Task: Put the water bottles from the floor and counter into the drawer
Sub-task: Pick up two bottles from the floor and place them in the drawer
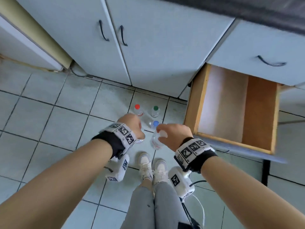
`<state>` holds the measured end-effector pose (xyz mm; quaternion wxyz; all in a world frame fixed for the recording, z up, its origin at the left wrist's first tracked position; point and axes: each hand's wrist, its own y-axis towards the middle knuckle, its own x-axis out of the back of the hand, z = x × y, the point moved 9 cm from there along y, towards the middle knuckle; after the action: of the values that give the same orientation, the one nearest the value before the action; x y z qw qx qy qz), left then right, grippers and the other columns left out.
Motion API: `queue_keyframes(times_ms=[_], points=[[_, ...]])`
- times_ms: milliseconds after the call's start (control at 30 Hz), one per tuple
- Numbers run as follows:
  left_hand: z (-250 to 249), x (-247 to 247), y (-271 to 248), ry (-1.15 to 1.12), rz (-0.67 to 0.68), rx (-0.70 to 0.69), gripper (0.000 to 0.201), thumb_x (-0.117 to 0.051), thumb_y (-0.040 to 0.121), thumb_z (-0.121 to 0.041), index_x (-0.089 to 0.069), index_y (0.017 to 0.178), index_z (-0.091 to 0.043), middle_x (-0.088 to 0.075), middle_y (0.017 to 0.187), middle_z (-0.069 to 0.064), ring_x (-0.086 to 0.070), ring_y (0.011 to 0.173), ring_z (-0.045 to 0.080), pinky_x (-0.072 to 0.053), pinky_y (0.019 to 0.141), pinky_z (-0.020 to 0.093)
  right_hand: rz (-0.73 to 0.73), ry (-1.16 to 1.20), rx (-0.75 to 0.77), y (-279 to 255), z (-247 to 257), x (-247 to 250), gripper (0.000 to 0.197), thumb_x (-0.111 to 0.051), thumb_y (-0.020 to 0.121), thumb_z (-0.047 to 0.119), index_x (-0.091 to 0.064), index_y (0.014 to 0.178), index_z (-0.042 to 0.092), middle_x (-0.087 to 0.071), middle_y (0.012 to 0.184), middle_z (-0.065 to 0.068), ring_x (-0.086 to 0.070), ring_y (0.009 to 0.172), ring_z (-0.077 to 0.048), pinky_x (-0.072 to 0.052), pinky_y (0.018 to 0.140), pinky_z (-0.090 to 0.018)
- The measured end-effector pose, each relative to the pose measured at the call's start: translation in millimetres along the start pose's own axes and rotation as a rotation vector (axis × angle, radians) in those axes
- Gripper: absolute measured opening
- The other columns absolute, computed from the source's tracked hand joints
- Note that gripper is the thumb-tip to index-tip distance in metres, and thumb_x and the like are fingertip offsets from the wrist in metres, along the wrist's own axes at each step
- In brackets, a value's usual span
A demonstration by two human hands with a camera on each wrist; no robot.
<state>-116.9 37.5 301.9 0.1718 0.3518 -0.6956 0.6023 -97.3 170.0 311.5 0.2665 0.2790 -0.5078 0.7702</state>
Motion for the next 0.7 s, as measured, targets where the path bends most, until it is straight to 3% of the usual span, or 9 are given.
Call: queue_keyframes(times_ms=[167, 233, 367, 567, 700], points=[[-98, 113, -63, 0.064, -0.092, -0.229, 0.024, -0.069, 0.064, -0.02, -0.074, 0.083, -0.007, -0.071, 0.08, 0.01, -0.056, 0.068, 0.025, -0.041, 0.06, 0.023, -0.181, 0.02, -0.074, -82, 12, 133, 0.032, -0.052, 0.084, 0.038, -0.056, 0.116, 0.038, -0.067, 0.113, -0.003, -0.061, 0.103, -0.028, -0.046, 0.08, -0.03], [-134, 147, -76, 0.099, -0.141, -0.301, 0.026, -0.069, 0.061, -0.021, -0.073, 0.08, -0.004, -0.067, 0.072, 0.011, -0.053, 0.063, 0.026, -0.039, 0.056, 0.023, -0.267, 0.044, -0.134, -107, -1, 175, 0.035, -0.055, 0.082, 0.037, -0.057, 0.117, 0.038, -0.067, 0.115, -0.005, -0.061, 0.105, -0.03, -0.047, 0.083, -0.032], [-203, 186, -90, 0.145, -0.237, -0.423, 0.033, -0.071, 0.058, -0.025, -0.074, 0.085, -0.006, -0.068, 0.076, 0.012, -0.055, 0.067, 0.027, -0.048, 0.062, 0.028, -0.385, 0.103, -0.266, -137, -48, 219, 0.036, -0.058, 0.079, 0.034, -0.059, 0.115, 0.036, -0.066, 0.117, -0.005, -0.06, 0.106, -0.03, -0.048, 0.087, -0.033], [-285, 158, -71, 0.132, -0.18, -0.51, 0.025, -0.07, 0.059, -0.021, -0.074, 0.08, -0.009, -0.07, 0.082, 0.008, -0.056, 0.069, 0.025, -0.043, 0.062, 0.024, -0.473, 0.226, -0.418, -150, -138, 233, 0.031, -0.059, 0.081, 0.028, -0.062, 0.111, 0.029, -0.067, 0.111, -0.006, -0.061, 0.1, -0.03, -0.043, 0.075, -0.028], [-324, 106, -35, 0.144, -0.063, -0.51, 0.02, -0.068, 0.059, -0.02, -0.071, 0.077, -0.012, -0.072, 0.086, 0.005, -0.063, 0.076, 0.024, -0.046, 0.061, 0.024, -0.417, 0.315, -0.503, -141, -210, 207, 0.034, -0.061, 0.079, 0.03, -0.061, 0.113, 0.028, -0.068, 0.109, -0.011, -0.061, 0.101, -0.031, -0.041, 0.074, -0.028]])
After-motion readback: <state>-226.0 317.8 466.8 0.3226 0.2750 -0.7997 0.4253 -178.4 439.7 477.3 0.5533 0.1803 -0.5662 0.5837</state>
